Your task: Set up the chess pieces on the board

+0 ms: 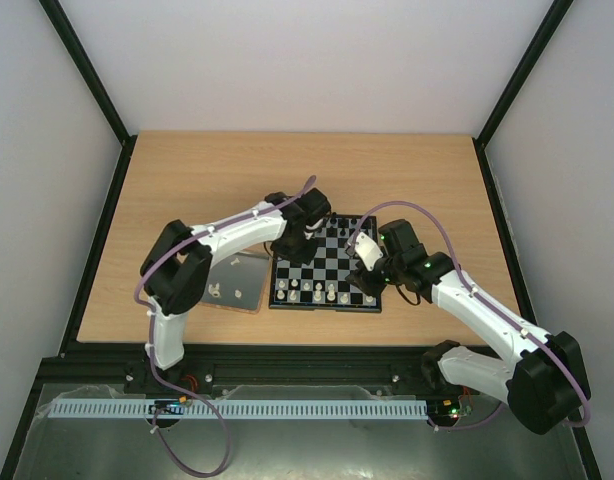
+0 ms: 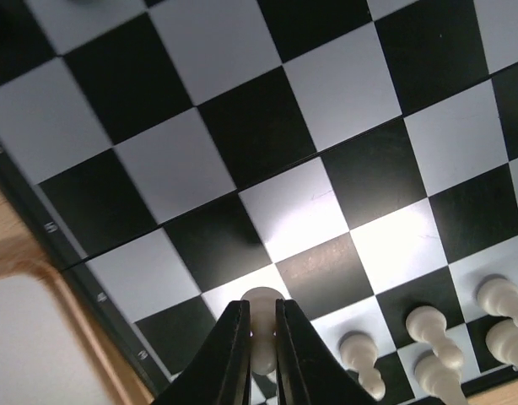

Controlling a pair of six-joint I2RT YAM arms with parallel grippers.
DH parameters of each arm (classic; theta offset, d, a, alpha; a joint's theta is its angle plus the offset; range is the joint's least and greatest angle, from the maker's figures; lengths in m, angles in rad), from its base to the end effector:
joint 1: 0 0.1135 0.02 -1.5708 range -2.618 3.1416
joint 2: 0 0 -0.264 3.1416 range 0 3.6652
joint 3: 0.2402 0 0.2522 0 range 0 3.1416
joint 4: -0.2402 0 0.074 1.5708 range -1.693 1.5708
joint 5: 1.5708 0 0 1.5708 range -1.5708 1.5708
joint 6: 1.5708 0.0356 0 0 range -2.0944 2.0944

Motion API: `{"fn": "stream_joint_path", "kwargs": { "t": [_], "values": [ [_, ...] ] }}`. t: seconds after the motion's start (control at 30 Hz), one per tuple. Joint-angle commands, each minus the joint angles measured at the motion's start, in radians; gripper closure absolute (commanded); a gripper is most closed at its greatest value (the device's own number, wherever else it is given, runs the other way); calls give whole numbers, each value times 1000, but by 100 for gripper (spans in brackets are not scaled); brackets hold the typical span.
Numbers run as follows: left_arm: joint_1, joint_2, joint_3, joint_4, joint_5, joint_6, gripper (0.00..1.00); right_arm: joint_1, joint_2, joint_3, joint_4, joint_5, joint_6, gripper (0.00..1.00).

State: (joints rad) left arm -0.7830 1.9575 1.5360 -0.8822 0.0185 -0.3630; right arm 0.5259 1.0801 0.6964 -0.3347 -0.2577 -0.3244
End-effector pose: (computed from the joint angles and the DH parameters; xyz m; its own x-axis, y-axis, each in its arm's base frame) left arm 0.2806 -0.2802 0.2068 -0.8908 0.3857 -0.2404 0.4198 0.9009 -0.1104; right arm 0.1916 0.1217 0.2389 -0.3319 -0.5490 -0.7671 -0.7988 0.5961 -0.0810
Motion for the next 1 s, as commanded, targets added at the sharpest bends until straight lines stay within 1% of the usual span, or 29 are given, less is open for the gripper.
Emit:
{"fn": "stream_joint_path", "kwargs": {
  "t": [0.0,0.1,0.23,0.3,0.37,0.47,0.57,0.67,0.7,0.8,0.97],
  "values": [
    [-16,62,35,0,43,26,94,-4,16,-10,-1,2,7,52],
    [-18,84,45,7,50,29,92,-5,25,-8,0,-2,6,52],
    [-16,98,53,8,51,37,79,-5,34,-8,-4,-9,6,52],
    [-16,94,57,3,45,41,75,-5,38,-5,-5,-11,5,52],
    [-10,71,55,1,30,38,72,-4,45,11,-16,-17,3,52],
    [17,-10,20,18,18,32,68,-5,72,56,-47,-45,-9,52],
    [73,-134,-72,65,19,32,64,-4,144,129,-90,-66,-18,52],
    [129,-269,-189,146,7,46,60,3,218,207,-125,-90,-36,52],
    [148,-318,-234,178,-9,47,57,10,244,229,-126,-86,-39,52],
    [201,-442,-361,266,-40,36,49,47,333,297,-130,-45,-41,52],
    [286,-598,-536,392,-37,44,45,129,498,429,-153,24,-36,52]
  ]
}}
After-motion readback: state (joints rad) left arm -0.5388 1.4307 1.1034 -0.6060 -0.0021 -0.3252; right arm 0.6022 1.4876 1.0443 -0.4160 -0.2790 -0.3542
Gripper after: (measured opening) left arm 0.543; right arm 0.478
